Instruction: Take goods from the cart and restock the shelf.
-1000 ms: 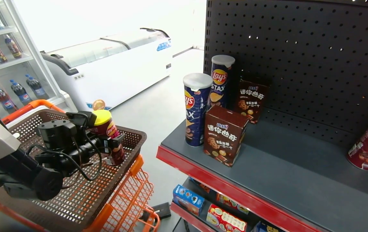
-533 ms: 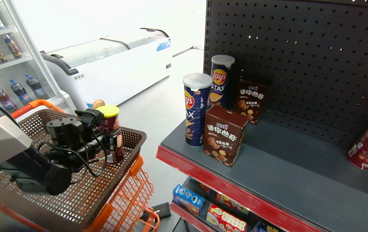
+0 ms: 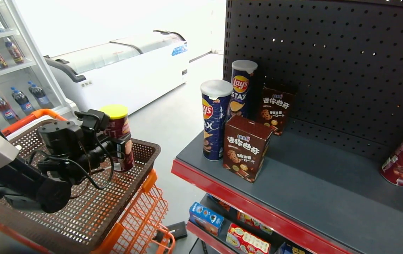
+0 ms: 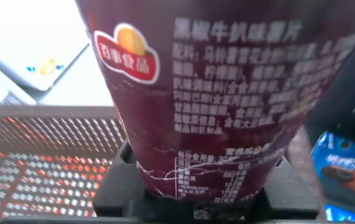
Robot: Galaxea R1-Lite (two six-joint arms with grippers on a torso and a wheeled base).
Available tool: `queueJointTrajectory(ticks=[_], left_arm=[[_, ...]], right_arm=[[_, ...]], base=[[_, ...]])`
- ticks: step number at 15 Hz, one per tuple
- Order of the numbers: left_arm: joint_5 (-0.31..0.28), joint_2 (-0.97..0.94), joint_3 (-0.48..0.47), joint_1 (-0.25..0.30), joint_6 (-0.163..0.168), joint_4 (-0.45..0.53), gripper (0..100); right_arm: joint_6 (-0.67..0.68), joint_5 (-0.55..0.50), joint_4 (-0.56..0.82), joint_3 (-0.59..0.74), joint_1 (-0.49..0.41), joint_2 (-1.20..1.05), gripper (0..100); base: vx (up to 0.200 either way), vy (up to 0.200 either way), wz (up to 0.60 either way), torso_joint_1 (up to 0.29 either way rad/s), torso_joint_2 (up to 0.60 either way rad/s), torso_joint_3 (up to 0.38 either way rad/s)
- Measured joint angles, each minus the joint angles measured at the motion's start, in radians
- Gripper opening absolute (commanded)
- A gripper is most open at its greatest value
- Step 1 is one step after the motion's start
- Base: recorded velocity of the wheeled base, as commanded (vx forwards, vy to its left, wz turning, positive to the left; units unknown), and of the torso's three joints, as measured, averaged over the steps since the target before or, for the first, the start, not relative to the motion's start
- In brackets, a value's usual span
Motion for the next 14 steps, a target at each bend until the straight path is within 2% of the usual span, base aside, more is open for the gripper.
queueJointTrajectory(ticks=[4,5,6,8,9,11,14], left_arm=[[0.005,-0.151,0.058,-0.043,-0.040,0.082,0],[0.025,-0.193,0.073,-0.057,-0.014,0.103,0],[0.036,-0.225,0.090,-0.071,-0.009,0.109,0],[0.035,-0.282,0.131,-0.093,-0.023,0.114,0],[0.013,-0.316,0.153,-0.100,-0.036,0.119,0],[-0.067,-0.381,0.200,-0.116,-0.061,0.116,0],[-0.088,-0.468,0.256,-0.135,-0.062,0.123,0]], right_arm=[[0.000,0.000,0.000,0.000,0.000,0.000,100],[0.000,0.000,0.000,0.000,0.000,0.000,100],[0.000,0.000,0.000,0.000,0.000,0.000,100],[0.000,0.000,0.000,0.000,0.000,0.000,100],[0.000,0.000,0.000,0.000,0.000,0.000,100],[0.000,0.000,0.000,0.000,0.000,0.000,100],[0.000,0.000,0.000,0.000,0.000,0.000,100]], base=[[0.000,0.000,0.00,0.000,0.00,0.000],[0.000,0.000,0.00,0.000,0.00,0.000],[0.000,0.000,0.00,0.000,0.00,0.000],[0.000,0.000,0.00,0.000,0.00,0.000],[0.000,0.000,0.00,0.000,0.00,0.000],[0.000,0.000,0.00,0.000,0.00,0.000],[0.000,0.000,0.00,0.000,0.00,0.000]])
